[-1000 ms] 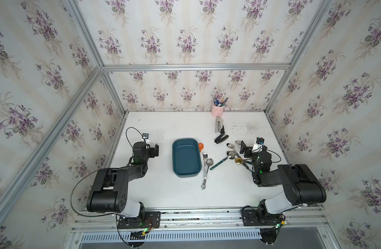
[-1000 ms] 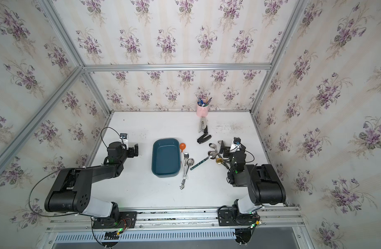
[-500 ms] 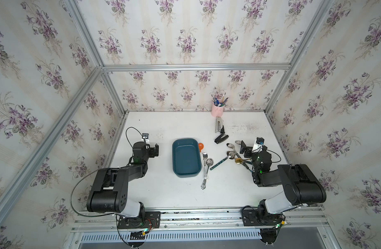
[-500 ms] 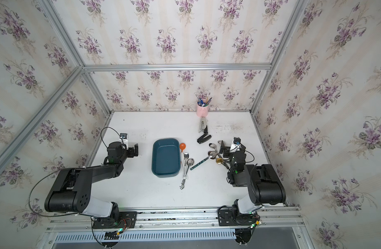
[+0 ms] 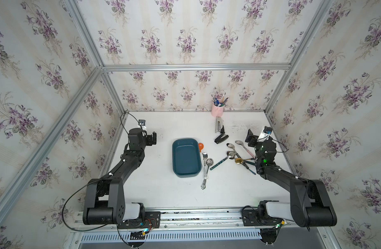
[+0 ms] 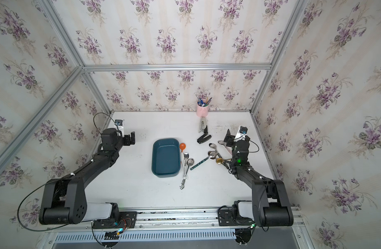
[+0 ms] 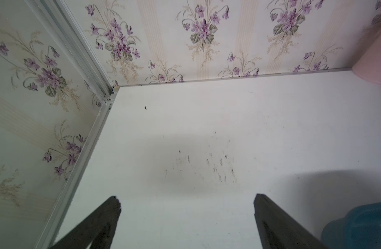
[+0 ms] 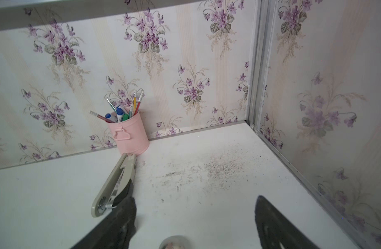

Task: Put the spoon into the storage box
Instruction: Move the storage box to the center of the board.

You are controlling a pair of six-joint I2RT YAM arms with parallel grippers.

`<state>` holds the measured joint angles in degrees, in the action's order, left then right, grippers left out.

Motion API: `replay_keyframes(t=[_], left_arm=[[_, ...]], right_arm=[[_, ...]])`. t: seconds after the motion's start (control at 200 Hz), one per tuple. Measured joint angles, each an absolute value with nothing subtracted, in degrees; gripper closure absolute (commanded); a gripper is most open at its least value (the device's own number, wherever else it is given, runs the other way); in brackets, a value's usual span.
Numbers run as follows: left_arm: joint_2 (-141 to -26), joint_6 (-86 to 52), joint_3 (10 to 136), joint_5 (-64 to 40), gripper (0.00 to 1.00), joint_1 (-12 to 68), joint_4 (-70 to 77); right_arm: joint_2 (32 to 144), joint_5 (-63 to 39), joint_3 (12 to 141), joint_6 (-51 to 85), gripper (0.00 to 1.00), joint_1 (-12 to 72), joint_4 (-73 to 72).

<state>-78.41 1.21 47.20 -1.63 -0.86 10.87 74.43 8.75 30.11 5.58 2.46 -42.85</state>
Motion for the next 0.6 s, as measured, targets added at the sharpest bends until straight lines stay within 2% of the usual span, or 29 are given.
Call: replay_keyframes(t=[0.1, 0.17, 0.32, 0.465, 0.599], left_arm=[[-78.06, -0.78, 56.95, -3.66, 0.0, -0.38, -0.84], [-78.35, -3.11, 62.02, -4.43, 0.0, 1.52, -8.36], [-81.43, -7.18, 68.47, -4.4, 0.0, 10.31, -22.57], [-83.79, -11.7, 68.93, -4.27, 0.03, 16.6, -32.62], [-83.59, -15.73, 67.05, -4.27, 0.08, 19.42, -38.06]], right_arm=[[74.56, 5.37, 41.8, 8.32, 0.29, 2.61, -26.2], [76.4, 3.66, 49.12, 10.52, 0.3, 4.05, -15.68], [83.81, 2.94, 61.89, 11.9, 0.33, 13.65, 6.79], [87.64, 1.98, 65.76, 15.64, 0.36, 21.08, 20.82], [87.81, 1.45, 64.4, 20.69, 0.38, 27.92, 26.74]])
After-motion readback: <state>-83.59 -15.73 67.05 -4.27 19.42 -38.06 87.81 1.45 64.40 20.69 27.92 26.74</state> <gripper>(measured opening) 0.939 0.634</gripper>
